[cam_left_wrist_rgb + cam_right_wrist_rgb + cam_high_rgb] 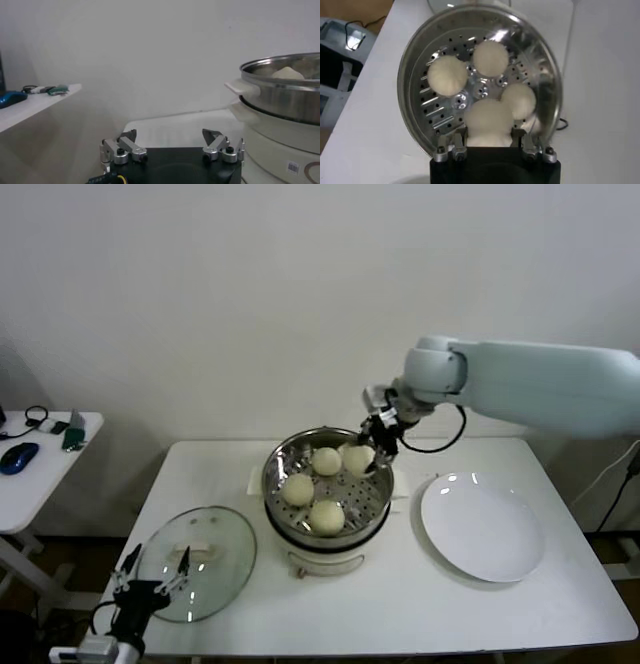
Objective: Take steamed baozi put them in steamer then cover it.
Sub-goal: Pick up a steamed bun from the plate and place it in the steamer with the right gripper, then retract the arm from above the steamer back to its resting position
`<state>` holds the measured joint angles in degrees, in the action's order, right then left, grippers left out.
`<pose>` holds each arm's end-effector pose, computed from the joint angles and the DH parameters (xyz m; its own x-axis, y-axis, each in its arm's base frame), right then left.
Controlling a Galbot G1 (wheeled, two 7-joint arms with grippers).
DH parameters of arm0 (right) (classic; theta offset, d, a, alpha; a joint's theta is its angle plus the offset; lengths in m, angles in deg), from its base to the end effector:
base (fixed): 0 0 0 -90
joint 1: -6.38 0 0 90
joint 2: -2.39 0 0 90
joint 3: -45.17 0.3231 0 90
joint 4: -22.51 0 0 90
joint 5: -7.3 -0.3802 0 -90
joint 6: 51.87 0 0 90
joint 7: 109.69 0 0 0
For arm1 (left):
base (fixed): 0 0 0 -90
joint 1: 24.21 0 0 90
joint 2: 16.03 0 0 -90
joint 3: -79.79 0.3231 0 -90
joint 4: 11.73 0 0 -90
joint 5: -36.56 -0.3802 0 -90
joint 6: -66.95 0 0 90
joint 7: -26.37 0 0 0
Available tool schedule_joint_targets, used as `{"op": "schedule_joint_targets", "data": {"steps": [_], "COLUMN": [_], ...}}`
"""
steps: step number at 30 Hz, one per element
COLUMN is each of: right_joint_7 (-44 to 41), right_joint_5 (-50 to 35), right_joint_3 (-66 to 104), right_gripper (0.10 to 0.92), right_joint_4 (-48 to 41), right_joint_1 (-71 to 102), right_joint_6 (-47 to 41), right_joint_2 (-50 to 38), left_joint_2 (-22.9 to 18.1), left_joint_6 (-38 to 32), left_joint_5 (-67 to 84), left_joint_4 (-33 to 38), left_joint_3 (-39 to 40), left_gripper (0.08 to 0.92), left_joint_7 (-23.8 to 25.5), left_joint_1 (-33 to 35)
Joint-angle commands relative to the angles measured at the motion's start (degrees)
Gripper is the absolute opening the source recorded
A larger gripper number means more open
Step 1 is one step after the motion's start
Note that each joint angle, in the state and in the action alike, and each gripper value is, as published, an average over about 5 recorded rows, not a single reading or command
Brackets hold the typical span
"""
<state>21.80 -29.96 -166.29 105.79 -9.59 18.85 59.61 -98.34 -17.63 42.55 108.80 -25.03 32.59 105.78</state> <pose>0.5190 0.0718 -0.0564 -0.1920 -0.2597 0.9464 -0.9323 -0.2528 -0.2586 0.1670 0.1004 -0.2935 -0.9704 -0.0562 0.2350 -0.0240 0.9902 0.1376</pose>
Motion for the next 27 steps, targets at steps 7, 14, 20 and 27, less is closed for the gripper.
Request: {"op": "schedule_joint_targets", "data": {"steps": [7, 14, 20, 27], "right_joint_7": [3.5, 1.3, -2.6, 6.9], "right_joint_5": [5.7, 4.6, -0.9, -21.9], "right_joint_3": [1.6, 1.2, 2.6, 18.2], "right_gripper": [0.602, 0.625, 0.766, 0.822], "right_joint_4": [-5.4, -5.5, -7.6, -9.2], "right_joint_1": [12.0, 9.5, 1.7, 5.5], "right_joint_6": [-1.7, 0.3, 3.9, 2.9], "right_joint_2": [3.3, 3.4, 0.7, -9.5], "left_joint_2": [0.3, 0.3, 0.3, 0.5], "left_joint_6": [0.0, 0.1, 0.6, 0.9], "left_joint_5": [0.2, 0.2, 0.3, 0.3], "left_joint_4": [-0.1, 0.0, 0.4, 0.9], "left_joint_3": [-0.2, -0.1, -0.2, 0.1], "left_gripper": [0.823, 0.823, 0.823, 0.823], "left_joint_7": [0.0, 0.0, -0.1, -0.1], "left_joint_1": [0.0, -0.1, -0.3, -0.6]}}
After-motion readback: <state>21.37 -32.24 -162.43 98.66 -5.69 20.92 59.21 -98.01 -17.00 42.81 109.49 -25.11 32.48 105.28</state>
